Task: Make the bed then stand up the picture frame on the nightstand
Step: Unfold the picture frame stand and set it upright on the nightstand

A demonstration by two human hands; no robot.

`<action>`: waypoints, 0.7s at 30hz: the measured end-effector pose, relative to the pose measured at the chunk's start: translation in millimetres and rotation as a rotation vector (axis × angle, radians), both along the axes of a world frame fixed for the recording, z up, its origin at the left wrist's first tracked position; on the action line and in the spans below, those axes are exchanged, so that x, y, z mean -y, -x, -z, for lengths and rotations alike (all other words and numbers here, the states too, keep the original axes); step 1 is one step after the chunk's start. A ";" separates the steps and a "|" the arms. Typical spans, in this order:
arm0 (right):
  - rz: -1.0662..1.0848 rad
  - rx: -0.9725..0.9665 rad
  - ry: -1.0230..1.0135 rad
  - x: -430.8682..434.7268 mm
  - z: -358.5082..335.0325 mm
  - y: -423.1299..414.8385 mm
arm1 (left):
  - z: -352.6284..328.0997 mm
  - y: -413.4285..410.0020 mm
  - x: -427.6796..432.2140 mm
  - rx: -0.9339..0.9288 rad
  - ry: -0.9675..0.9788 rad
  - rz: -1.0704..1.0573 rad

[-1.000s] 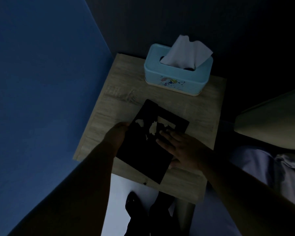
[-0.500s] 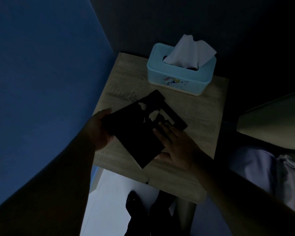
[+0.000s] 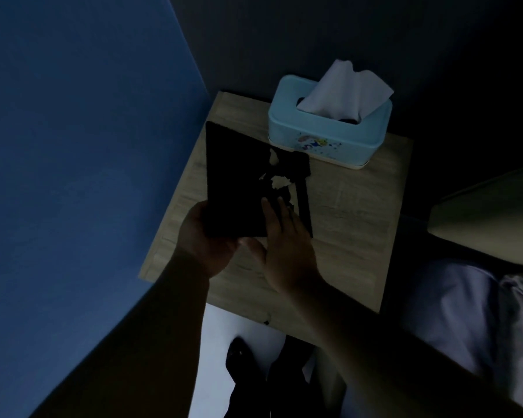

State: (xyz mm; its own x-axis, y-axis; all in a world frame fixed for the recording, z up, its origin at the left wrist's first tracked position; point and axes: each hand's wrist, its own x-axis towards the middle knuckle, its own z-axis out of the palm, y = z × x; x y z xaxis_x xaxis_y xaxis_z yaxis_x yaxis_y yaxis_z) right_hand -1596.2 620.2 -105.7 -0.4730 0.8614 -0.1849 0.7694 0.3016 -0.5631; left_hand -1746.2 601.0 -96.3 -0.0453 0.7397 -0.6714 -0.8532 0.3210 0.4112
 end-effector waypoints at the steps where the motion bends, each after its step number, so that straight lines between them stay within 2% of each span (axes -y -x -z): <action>1: 0.040 -0.024 0.026 0.7 -1.6 5.2 | 0.3 -1.3 -0.8 -0.024 -0.007 -0.007; 8: 0.206 -0.152 0.107 6.4 -7.0 33.2 | 0.9 -6.2 7.5 -0.022 -0.008 -0.049; 13: 0.171 -0.188 0.165 3.0 -4.2 32.7 | 5.9 -1.0 11.8 0.005 -0.027 -0.060; 18: 0.059 -0.191 0.087 -10.6 4.5 16.5 | 6.6 -1.9 10.3 -0.186 -0.131 0.006; 21: -0.011 -0.140 0.056 -30.3 6.7 9.0 | 8.6 -4.5 7.2 -0.376 -0.036 -0.019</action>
State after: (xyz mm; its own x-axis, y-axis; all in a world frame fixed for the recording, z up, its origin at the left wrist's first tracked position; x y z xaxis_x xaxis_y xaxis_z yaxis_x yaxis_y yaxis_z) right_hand -1605.3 650.5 -112.4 -0.5066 0.8465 -0.1639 0.6791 0.2746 -0.6807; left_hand -1741.6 593.8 -104.9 -0.2978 0.7589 -0.5792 -0.6463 0.2862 0.7074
